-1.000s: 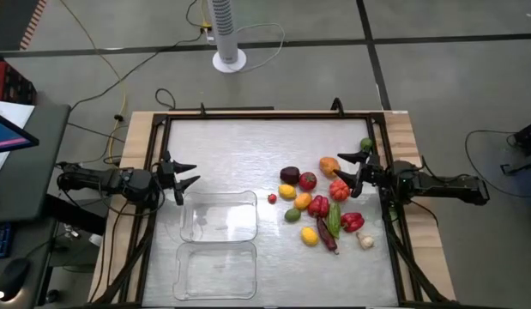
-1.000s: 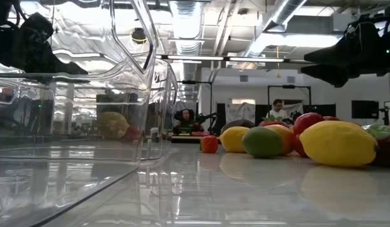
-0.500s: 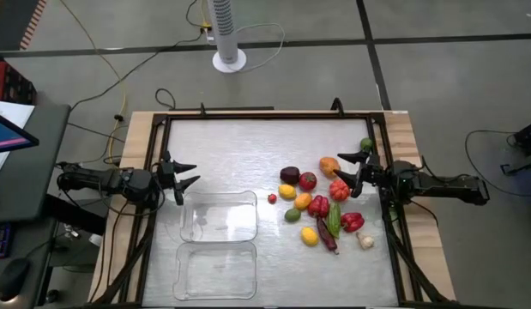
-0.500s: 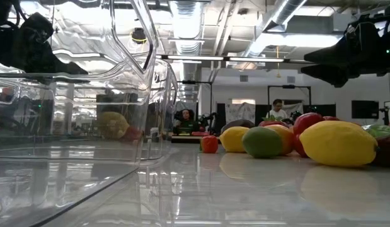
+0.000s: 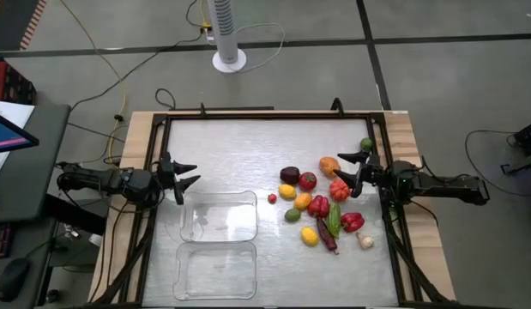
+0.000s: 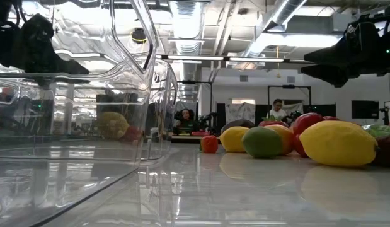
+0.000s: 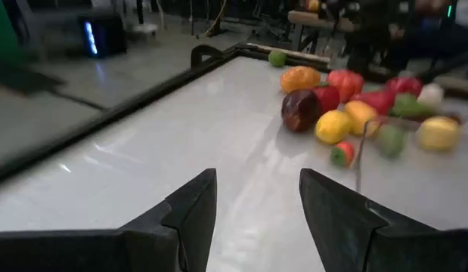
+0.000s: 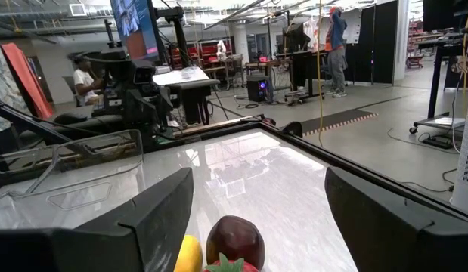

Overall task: Sort produce into baskets
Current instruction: Put the apple into the top transparent bin

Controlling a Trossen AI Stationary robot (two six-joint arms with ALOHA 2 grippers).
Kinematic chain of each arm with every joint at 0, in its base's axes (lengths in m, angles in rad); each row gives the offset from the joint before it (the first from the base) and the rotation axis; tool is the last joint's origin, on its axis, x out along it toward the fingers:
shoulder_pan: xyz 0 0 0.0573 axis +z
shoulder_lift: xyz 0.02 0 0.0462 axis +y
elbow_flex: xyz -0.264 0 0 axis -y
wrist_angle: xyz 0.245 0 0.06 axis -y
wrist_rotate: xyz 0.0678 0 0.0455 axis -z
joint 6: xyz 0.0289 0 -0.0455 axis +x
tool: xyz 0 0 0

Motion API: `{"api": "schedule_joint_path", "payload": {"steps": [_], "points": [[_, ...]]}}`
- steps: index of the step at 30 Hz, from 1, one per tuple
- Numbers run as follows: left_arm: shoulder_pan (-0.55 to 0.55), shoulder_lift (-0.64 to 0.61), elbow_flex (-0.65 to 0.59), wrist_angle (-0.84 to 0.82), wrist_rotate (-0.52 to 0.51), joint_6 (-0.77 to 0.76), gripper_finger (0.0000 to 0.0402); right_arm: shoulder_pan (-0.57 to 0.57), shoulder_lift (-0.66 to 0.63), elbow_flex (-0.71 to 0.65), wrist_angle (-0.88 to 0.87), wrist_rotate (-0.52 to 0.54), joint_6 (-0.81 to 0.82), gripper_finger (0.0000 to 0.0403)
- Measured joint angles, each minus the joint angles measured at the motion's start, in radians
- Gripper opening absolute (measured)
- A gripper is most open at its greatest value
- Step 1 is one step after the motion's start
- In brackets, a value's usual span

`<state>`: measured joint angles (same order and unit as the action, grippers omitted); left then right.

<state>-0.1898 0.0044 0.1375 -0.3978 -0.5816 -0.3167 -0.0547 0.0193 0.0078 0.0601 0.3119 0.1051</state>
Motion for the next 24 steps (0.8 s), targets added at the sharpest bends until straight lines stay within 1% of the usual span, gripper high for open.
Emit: {"api": "schedule_joint_path", "payload": {"steps": [3,5,7,12,14,16,18,20,24], "points": [[0.0,0.0,0.0,0.004,0.0,-0.15,0.0178,0.0,0.0,0.0,0.0,0.0,0.0,0.0327],[0.0,0.0,0.0,0.003,0.0,-0.199,0.0178,0.0,0.0,0.0,0.0,0.0,0.0,0.0327],[0.0,0.0,0.0,0.004,-0.003,-0.216,0.0178,0.0,0.0,0.0,0.0,0.0,0.0,0.0327],[0.0,0.0,0.0,0.015,-0.067,-0.215,0.0178,0.0,0.0,0.0,0.0,0.0,0.0,0.0327],[0.0,0.0,0.0,0.027,-0.07,-0.193,0.0178,-0.001,0.0,0.0,0.004,0.001,0.0,0.0327],[0.0,0.003,0.0,0.112,-0.062,-0.115,0.0178,-0.001,0.0,0.0,0.023,0.002,0.004,0.0327],[0.001,0.019,0.002,0.242,0.007,-0.008,0.0178,0.002,0.0,0.0,0.064,0.003,0.064,0.0327],[0.004,0.065,0.006,0.352,0.05,0.04,0.0178,0.001,0.0,0.0,0.088,0.013,0.131,0.0327],[0.058,0.215,0.049,0.41,0.052,0.077,0.0178,-0.018,0.0,0.0,0.11,0.028,0.157,0.0327]]}}
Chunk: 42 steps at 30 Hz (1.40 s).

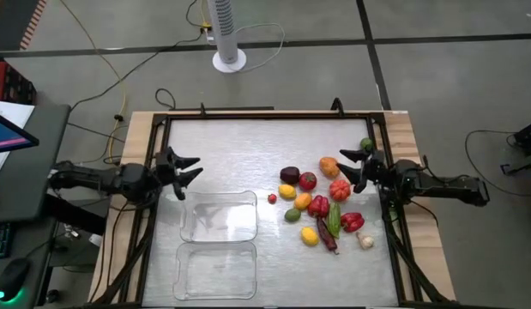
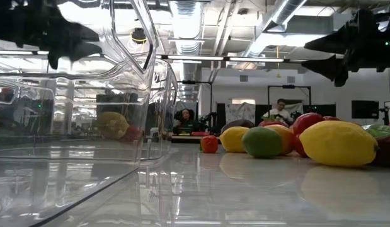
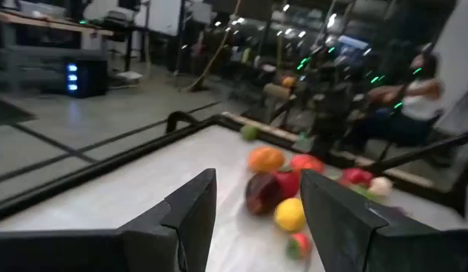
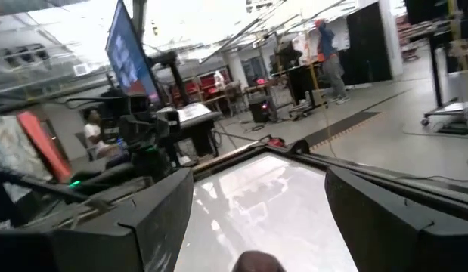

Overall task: Sort produce into baskets
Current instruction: Put the apple into the top transparent bin

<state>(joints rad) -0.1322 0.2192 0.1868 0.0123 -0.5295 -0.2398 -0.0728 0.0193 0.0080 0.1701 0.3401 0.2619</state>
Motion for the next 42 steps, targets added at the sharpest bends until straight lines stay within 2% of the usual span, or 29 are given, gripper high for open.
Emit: {"api": "schedule_joint_path", "payload": {"steps": [4,7,11,18,27,31,35,38,42], "points": [[0.079,0.199,0.071,0.006,0.091,0.008,0.0178,-0.021,0.0,0.0,0.001,0.055,0.021,0.0327],[0.14,0.351,0.144,0.005,0.182,0.043,0.0178,-0.029,0.0,0.0,0.002,0.035,0.083,0.0327],[0.218,0.533,0.248,0.001,0.31,0.102,0.0178,-0.026,0.003,0.0,0.0,0.025,0.086,0.0327],[0.323,0.806,0.409,0.006,0.473,0.127,0.0178,-0.025,0.098,0.0,0.002,-0.019,0.13,0.0327],[0.333,1.095,0.615,0.009,0.464,0.255,0.0178,-0.025,0.399,0.118,-0.019,-0.024,0.076,0.0327],[0.333,1.201,0.731,-0.046,0.474,0.255,0.0178,-0.01,0.578,0.21,-0.122,-0.025,0.07,0.0327],[0.335,1.275,0.838,-0.133,0.481,0.259,0.0178,-0.006,0.775,0.356,-0.305,-0.031,0.043,0.0327],[0.335,1.323,0.896,-0.134,0.481,0.287,0.0178,-0.006,0.9,0.46,-0.401,-0.045,-0.002,0.0327],[0.335,1.411,0.988,-0.164,0.483,0.284,0.0179,-0.008,1.005,0.508,-0.398,-0.045,-0.033,0.0327]]}}
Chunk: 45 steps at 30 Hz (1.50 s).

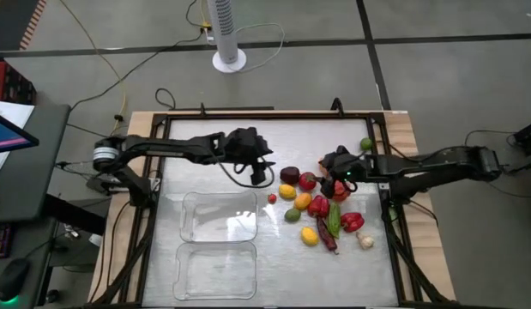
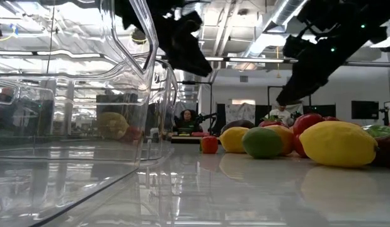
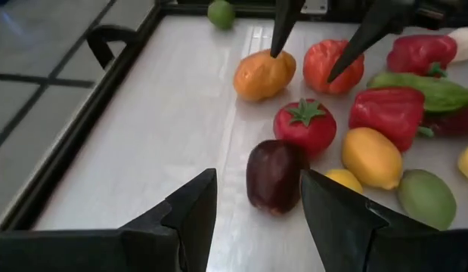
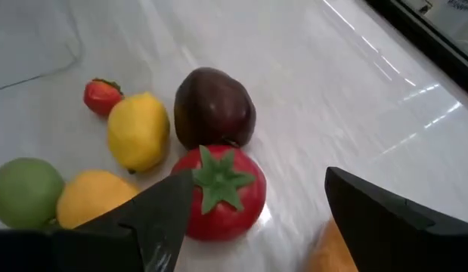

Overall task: Sort produce into baskets
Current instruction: Put the apple into the top transparent bin

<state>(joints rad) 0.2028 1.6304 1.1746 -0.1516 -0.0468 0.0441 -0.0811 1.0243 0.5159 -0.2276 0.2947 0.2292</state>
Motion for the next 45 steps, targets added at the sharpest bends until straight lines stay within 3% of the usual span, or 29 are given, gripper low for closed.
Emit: {"api": "schedule_joint_path", "payload": {"steps": [7,14,19,24,39,45], "points": [[0.0,0.197,0.215,-0.147,0.071,-0.01,0.0204,0.0,0.022,-0.051,0.06,-0.028,-0.028,0.0327],[-0.001,0.335,0.358,-0.223,0.095,0.036,0.0272,0.004,-0.004,-0.058,0.044,-0.034,-0.021,0.0327],[-0.001,0.383,0.371,-0.197,0.133,0.063,0.0326,0.019,-0.07,-0.058,0.008,-0.034,-0.025,0.0327],[-0.002,0.419,0.37,-0.163,0.123,0.087,0.0355,0.047,-0.117,-0.058,-0.01,-0.033,-0.021,0.0327],[0.0,0.523,0.368,-0.158,0.09,0.136,0.0358,0.06,-0.108,-0.057,0.047,-0.033,-0.054,0.0327],[0.0,0.528,0.368,-0.148,0.081,0.139,0.0303,0.062,-0.102,-0.058,0.056,-0.034,-0.053,0.0327]]}}
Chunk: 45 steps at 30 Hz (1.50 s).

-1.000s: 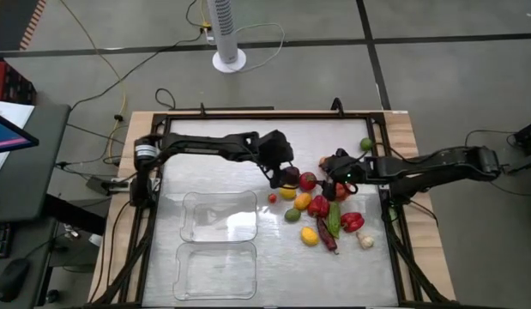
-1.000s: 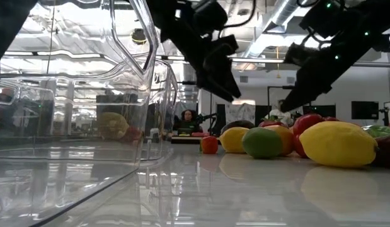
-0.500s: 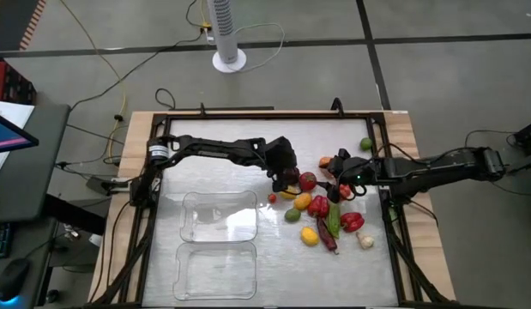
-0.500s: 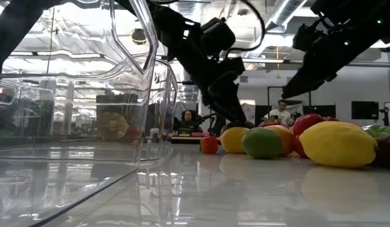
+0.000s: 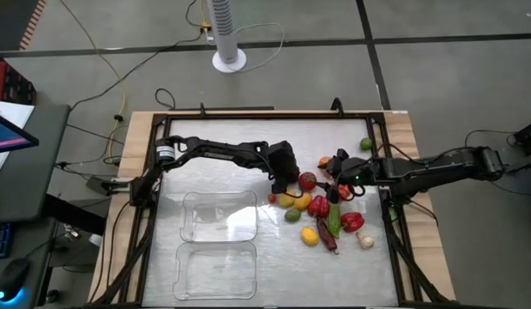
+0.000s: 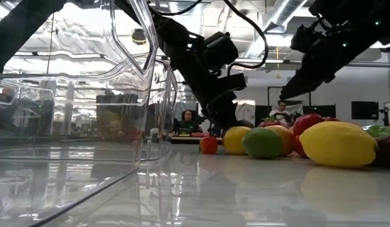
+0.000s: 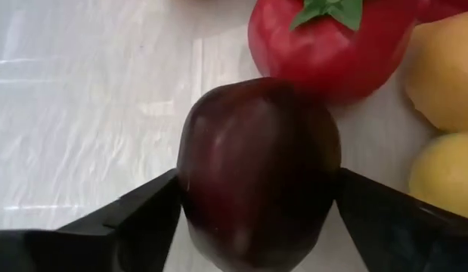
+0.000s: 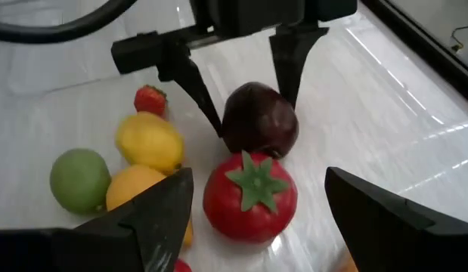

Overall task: Sort produce into baskets
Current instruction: Put the apple into the top transparent bin

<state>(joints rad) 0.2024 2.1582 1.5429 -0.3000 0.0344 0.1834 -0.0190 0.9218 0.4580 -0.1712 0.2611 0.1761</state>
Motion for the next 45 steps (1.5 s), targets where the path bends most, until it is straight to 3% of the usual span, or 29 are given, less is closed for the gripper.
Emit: {"api": "schedule_joint_path", "payload": {"steps": [6,10,15,21,24,29,35,39,45], "points": [[0.0,-0.006,0.0,0.017,-0.002,-0.012,0.023,0.001,0.0,0.0,0.0,0.0,0.007,0.0327],[0.0,-0.058,0.0,-0.006,-0.022,0.007,0.023,0.0,0.0,0.0,0.001,0.0,0.008,0.0327],[-0.004,-0.228,0.0,-0.154,-0.078,0.019,0.024,-0.004,-0.006,0.0,0.036,0.0,-0.015,0.0327],[-0.102,-0.454,-0.064,-0.304,-0.008,-0.081,0.024,-0.011,0.01,0.0,0.088,-0.016,-0.025,0.0327],[-0.198,-0.545,-0.129,-0.327,-0.023,-0.148,0.024,-0.006,0.038,0.0,0.094,-0.028,-0.027,0.0327],[-0.363,-0.67,-0.243,-0.39,-0.188,-0.346,0.024,-0.018,0.089,0.0,0.183,-0.039,-0.076,0.0327],[-0.48,-0.73,-0.416,-0.4,-0.243,-0.633,0.024,-0.105,0.151,0.012,0.297,-0.236,-0.109,0.0327],[-0.511,-0.718,-0.492,-0.388,-0.313,-0.779,0.0255,-0.16,0.227,0.062,0.302,-0.292,-0.133,0.0327],[-0.511,-0.718,-0.493,-0.391,-0.309,-0.828,0.033,-0.155,0.341,0.111,0.295,-0.364,-0.167,0.0327]]}}
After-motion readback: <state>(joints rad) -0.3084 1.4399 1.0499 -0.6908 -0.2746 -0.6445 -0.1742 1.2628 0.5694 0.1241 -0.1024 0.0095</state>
